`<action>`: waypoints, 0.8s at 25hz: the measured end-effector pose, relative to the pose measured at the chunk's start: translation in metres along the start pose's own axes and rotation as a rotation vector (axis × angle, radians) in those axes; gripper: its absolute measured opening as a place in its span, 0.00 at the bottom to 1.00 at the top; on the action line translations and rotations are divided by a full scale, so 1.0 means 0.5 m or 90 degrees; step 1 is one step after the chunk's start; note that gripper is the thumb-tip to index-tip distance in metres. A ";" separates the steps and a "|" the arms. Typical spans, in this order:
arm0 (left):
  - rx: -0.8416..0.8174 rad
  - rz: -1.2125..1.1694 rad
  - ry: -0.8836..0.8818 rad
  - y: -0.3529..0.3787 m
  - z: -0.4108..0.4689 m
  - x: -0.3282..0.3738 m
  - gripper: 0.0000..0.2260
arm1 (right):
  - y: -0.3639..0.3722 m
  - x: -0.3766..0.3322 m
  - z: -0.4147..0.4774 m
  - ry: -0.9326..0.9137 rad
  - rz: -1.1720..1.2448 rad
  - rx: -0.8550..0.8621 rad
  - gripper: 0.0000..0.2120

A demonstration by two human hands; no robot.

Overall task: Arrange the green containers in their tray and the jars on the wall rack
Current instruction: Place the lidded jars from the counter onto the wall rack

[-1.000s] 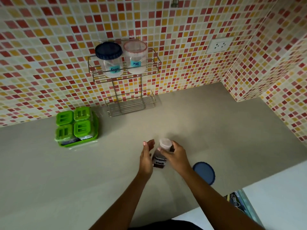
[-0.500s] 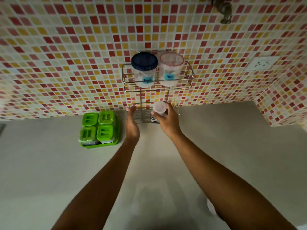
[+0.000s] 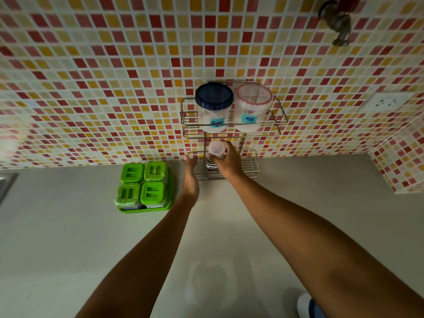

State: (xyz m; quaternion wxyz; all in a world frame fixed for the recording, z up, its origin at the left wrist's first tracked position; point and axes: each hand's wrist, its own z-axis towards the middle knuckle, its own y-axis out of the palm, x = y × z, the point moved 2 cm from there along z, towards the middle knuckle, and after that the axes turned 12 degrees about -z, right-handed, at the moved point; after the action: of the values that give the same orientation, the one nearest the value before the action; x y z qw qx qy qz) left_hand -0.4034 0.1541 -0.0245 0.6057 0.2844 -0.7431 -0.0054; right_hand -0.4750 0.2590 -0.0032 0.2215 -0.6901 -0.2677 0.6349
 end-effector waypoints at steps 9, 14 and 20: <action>0.017 0.009 -0.029 0.001 -0.003 -0.014 0.31 | 0.034 0.010 0.030 0.026 -0.018 -0.015 0.32; 0.002 0.007 -0.034 0.001 0.000 -0.015 0.30 | 0.045 0.000 0.043 0.034 -0.060 -0.020 0.35; 0.005 0.029 -0.024 -0.004 0.007 -0.026 0.32 | 0.053 -0.003 0.046 0.024 -0.096 -0.046 0.36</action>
State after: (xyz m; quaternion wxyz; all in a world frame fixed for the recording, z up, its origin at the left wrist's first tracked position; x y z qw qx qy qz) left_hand -0.4044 0.1566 -0.0376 0.5902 0.2699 -0.7608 0.0061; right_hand -0.4955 0.2371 -0.0212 0.2488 -0.6873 -0.3371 0.5933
